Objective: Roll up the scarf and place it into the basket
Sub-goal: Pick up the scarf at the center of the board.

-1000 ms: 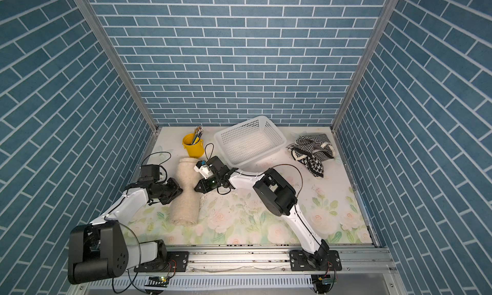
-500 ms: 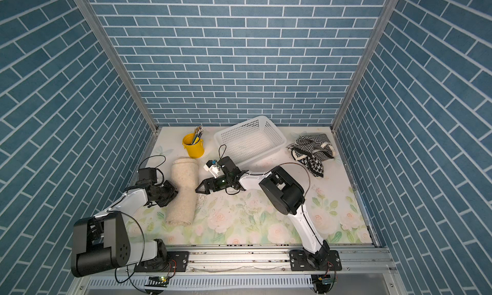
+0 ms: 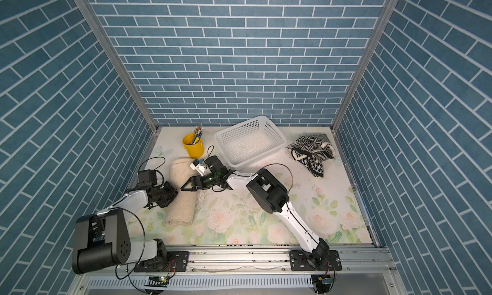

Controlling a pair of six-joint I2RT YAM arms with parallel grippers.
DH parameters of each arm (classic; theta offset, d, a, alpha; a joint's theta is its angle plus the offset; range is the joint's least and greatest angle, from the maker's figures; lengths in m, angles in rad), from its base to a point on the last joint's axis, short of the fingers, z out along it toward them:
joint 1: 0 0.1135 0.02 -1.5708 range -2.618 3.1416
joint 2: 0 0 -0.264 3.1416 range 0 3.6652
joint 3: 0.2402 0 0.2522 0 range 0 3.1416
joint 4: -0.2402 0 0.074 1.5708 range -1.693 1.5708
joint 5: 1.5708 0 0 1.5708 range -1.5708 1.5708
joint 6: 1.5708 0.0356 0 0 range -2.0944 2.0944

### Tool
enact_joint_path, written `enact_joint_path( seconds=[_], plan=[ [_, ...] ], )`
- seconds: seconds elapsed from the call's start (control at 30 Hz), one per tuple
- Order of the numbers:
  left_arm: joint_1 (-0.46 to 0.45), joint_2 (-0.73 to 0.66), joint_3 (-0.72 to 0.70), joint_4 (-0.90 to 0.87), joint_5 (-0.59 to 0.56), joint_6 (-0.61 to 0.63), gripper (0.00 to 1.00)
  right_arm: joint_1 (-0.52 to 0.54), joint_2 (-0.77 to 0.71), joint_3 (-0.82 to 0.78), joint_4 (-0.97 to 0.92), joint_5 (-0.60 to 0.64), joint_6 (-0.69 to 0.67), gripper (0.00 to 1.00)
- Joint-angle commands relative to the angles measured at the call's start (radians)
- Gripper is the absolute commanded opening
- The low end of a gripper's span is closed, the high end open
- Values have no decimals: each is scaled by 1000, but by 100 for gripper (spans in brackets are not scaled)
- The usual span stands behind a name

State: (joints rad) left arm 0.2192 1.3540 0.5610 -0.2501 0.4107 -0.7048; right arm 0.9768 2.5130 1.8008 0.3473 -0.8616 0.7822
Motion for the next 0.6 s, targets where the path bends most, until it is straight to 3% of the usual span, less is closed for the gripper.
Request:
enact_joint_path(
  seconds=[0.0,0.13,0.2,0.27,0.37,0.4,0.57],
  plan=[
    [-3,52,-76,-49,2,-5,6,28,81,69,-68,-13,42,99],
    [-3,52,-87,-34,18,-10,6,53,162,179,-97,-12,76,97],
    [-4,48,-85,-34,17,-8,6,66,192,226,-120,-20,78,76],
    [-4,47,-87,-31,19,-8,6,72,203,249,-139,-18,75,44],
    [-4,49,-86,-28,23,-6,6,72,195,236,-149,-9,68,6],
    [-4,48,-86,-26,25,-4,6,72,189,230,-149,-6,64,0],
    [-4,17,-76,-37,56,1,5,61,115,159,-135,24,20,0]
  ],
)
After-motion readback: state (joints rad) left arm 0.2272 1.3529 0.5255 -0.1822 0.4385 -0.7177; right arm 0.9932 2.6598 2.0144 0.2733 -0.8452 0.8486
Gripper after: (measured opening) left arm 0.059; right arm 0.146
